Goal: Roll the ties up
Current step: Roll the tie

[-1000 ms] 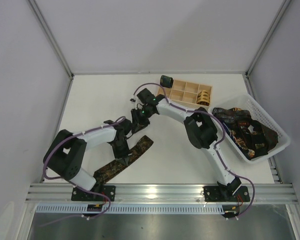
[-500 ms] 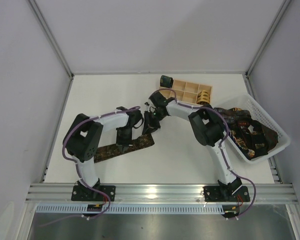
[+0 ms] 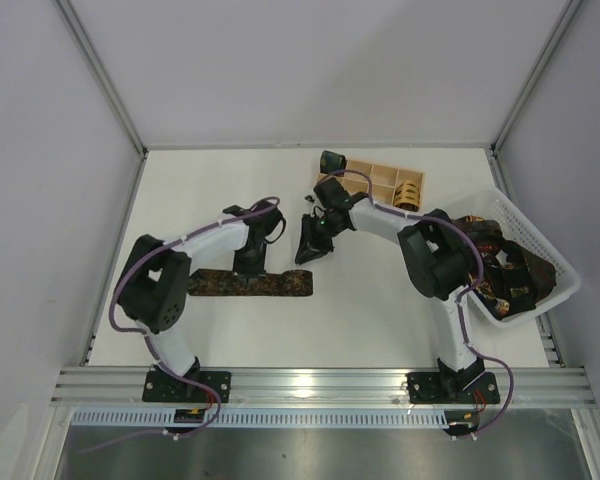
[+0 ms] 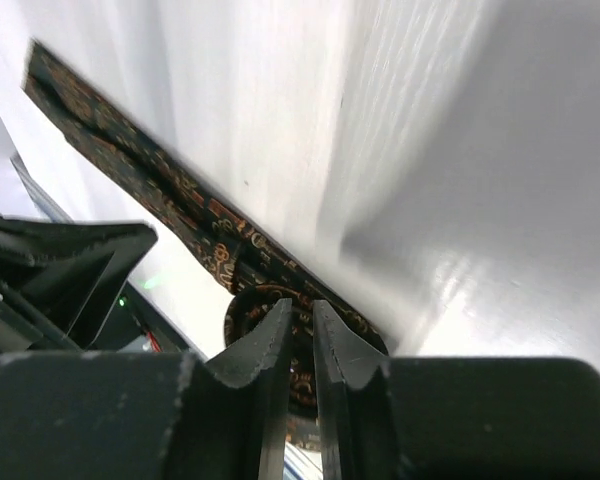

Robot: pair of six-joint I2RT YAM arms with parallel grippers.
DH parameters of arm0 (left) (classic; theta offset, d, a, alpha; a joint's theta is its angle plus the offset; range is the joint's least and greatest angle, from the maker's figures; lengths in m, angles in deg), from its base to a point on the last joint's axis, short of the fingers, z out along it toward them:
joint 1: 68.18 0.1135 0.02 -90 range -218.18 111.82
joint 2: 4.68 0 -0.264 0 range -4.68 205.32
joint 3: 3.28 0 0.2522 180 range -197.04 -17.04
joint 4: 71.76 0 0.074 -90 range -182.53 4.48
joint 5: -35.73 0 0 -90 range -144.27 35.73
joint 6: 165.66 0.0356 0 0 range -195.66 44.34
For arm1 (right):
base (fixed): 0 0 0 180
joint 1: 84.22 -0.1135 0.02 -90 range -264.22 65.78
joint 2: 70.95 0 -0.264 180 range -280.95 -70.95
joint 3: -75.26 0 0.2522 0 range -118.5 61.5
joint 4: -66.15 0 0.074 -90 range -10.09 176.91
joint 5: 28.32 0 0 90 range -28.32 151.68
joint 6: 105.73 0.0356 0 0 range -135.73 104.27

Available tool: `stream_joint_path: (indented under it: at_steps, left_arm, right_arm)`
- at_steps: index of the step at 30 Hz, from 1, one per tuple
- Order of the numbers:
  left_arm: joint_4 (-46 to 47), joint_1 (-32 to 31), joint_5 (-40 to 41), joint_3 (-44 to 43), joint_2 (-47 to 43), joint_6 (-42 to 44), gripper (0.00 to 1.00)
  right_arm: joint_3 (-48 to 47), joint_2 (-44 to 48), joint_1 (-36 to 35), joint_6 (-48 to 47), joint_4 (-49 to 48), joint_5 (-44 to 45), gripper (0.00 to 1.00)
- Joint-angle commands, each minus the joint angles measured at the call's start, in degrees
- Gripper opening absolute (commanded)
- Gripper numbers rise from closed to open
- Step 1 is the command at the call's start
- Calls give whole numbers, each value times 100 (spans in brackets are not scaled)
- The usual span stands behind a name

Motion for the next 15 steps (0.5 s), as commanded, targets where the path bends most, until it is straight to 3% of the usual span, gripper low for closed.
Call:
stream_joint_path:
  at_steps: [1,3,6,8,9,10,11,15]
  left_arm:
    - [-53,25,-183,204,-741,77,3]
    - [-36,25,-324,345,-1135,42,7]
    - [384,25,-1288,416,-1541,94,11]
    - [1023,25,-2243,450,-1814,60,12]
    - [1263,33,-2536,468,-1841,-28,12]
    - [1474,33,-2748,477,-1780,-81,12]
    - [1833,33,-3211,477,-1710,-220,12]
    - [2170,33,-3743,275,-1139,-354,6]
  right_arm:
    - [-233,478,230,-274,-20,418,21]
    - [-303,557,362,-528,253,637,22]
    - [-41,855,599,-635,325,700,27]
    - [634,1198,731,-583,-87,229,36]
    - [898,1303,888,-556,-289,25,47]
    - [1135,1443,960,-443,-726,-125,52]
    - [1695,1654,1039,-346,-974,-414,55]
    - [2692,1875,1242,182,-2328,-1487,63]
